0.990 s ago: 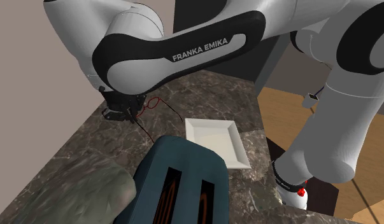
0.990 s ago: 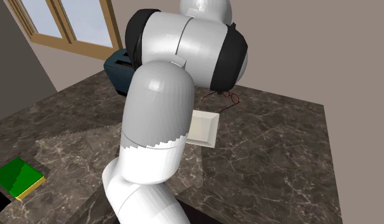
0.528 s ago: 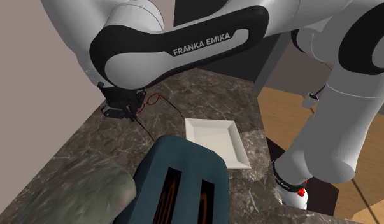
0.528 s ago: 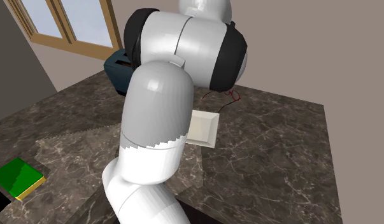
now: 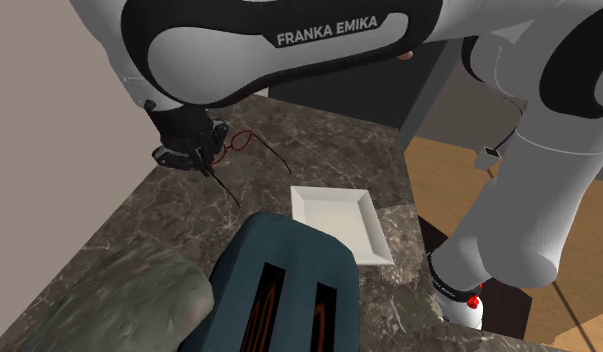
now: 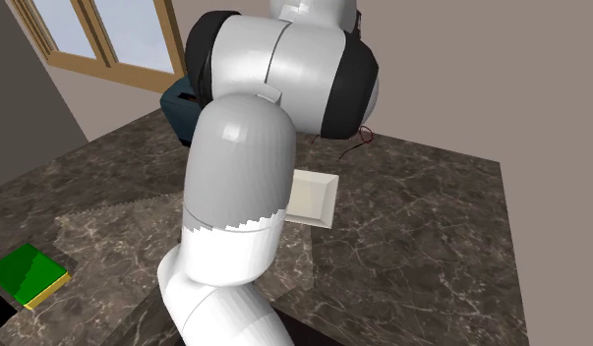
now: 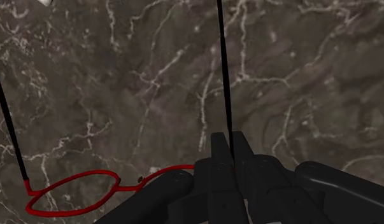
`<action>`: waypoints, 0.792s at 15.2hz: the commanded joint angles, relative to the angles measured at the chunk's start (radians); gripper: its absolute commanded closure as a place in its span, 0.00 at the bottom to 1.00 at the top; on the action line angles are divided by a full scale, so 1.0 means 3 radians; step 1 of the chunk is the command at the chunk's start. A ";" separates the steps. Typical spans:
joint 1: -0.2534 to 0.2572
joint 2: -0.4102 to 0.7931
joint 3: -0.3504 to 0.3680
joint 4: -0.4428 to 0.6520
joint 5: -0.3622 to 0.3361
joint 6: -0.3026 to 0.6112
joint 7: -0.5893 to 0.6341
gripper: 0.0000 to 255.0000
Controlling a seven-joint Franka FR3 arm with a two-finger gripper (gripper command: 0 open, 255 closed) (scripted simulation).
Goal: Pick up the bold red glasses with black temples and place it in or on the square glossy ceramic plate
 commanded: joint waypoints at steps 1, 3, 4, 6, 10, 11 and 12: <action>0.0007 -0.0007 0.0004 0.0084 0.0007 -0.0089 -0.0017 1.00; 0.0016 -0.0010 0.0007 0.0170 0.0011 -0.0175 -0.0033 1.00; 0.0021 -0.0010 0.0009 0.0214 0.0012 -0.0219 -0.0040 1.00; 0.0032 -0.0007 0.0011 0.0308 0.0012 -0.0308 -0.0054 1.00; -0.0110 -0.0491 0.0059 -0.0289 0.0244 -0.0121 -0.0092 1.00; -0.0143 -0.0649 0.0066 -0.0471 0.0324 -0.0068 -0.0115 1.00; -0.0169 -0.0805 0.0070 -0.0645 0.0404 -0.0021 -0.0141 1.00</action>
